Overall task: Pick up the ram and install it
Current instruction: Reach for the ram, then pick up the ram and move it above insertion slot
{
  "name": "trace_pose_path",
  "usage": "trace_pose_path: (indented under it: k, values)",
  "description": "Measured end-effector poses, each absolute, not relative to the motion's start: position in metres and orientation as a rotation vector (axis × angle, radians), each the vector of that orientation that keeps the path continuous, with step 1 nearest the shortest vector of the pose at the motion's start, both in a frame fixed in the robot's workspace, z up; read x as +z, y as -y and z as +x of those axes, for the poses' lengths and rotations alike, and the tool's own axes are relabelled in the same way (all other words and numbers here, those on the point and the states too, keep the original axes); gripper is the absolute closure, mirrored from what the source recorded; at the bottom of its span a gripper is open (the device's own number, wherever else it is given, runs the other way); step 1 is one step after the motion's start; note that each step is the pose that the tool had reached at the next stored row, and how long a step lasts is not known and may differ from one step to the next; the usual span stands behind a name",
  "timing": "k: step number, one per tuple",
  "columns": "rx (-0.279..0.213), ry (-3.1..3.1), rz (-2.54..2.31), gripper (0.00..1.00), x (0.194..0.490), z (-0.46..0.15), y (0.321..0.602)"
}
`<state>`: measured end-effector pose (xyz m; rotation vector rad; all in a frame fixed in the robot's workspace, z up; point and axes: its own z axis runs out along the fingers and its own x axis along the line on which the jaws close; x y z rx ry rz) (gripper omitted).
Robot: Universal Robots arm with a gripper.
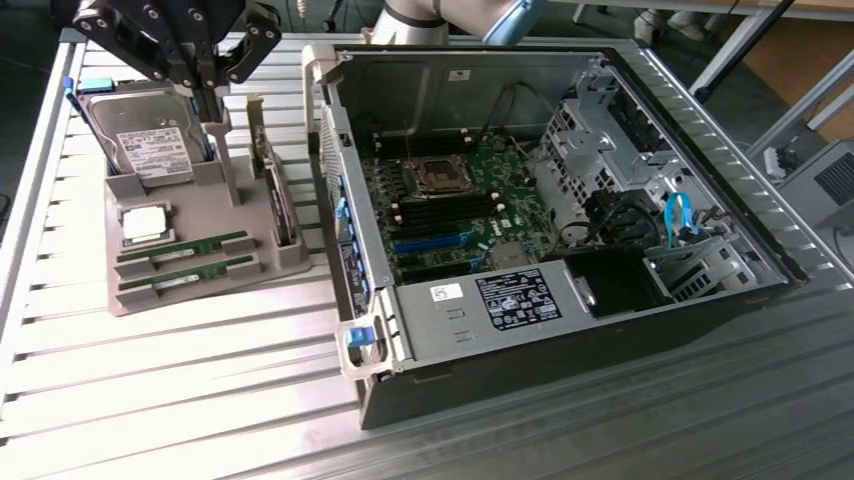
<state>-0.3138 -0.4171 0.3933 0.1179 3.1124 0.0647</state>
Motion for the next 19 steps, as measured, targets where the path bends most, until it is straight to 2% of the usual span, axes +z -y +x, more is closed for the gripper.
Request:
trace_pose_path:
  k: [19]
  values:
    - [0.066, -3.116, -0.006, 0.87, 0.3933, -0.3139, 0.4182]
